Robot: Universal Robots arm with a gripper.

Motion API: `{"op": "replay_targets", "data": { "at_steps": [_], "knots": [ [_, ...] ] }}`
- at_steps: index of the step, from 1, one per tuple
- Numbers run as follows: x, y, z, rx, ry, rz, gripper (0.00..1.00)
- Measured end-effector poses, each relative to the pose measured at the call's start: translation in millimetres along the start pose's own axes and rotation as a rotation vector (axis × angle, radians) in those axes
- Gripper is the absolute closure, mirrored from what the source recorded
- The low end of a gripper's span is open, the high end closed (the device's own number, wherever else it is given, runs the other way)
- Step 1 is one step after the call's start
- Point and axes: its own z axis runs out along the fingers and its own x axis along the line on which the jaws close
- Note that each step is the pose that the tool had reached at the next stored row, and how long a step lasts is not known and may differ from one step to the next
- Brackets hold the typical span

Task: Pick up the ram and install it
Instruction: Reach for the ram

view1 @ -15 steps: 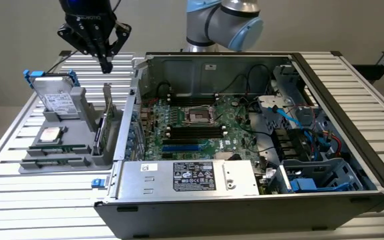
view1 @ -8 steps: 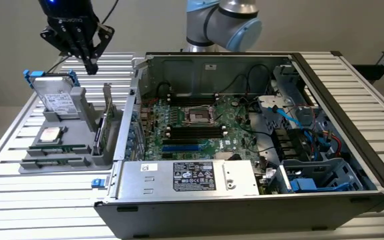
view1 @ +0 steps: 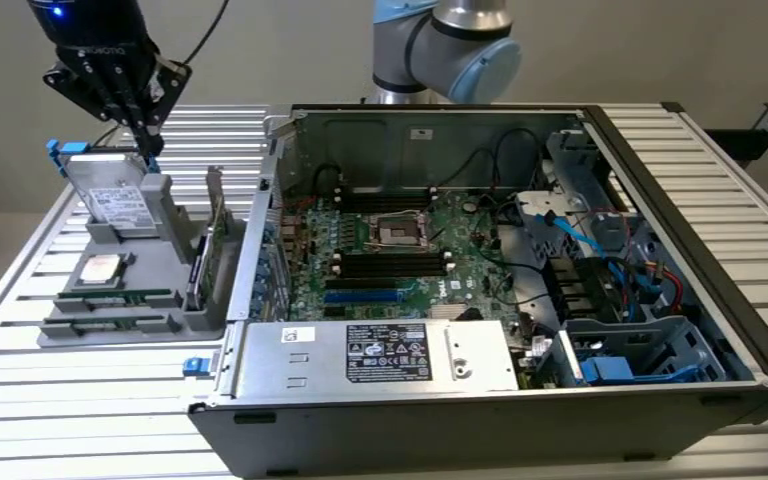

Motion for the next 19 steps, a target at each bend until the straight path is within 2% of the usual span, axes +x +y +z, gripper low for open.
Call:
{"op": "replay_targets", "data": {
  "at_steps": [5,9,11,19],
  "knots": [
    [22.7,-2.0,6.4,0.0004,0.0061,0.0,0.9],
    [38.2,-5.8,10.3,0.0013,0.018,0.001,0.9],
    [41.3,-10.1,11.4,0.0019,0.0257,0.001,0.9],
    [43.5,-34.3,14.4,0.0034,0.0481,0.002,0.9]
  ]
}}
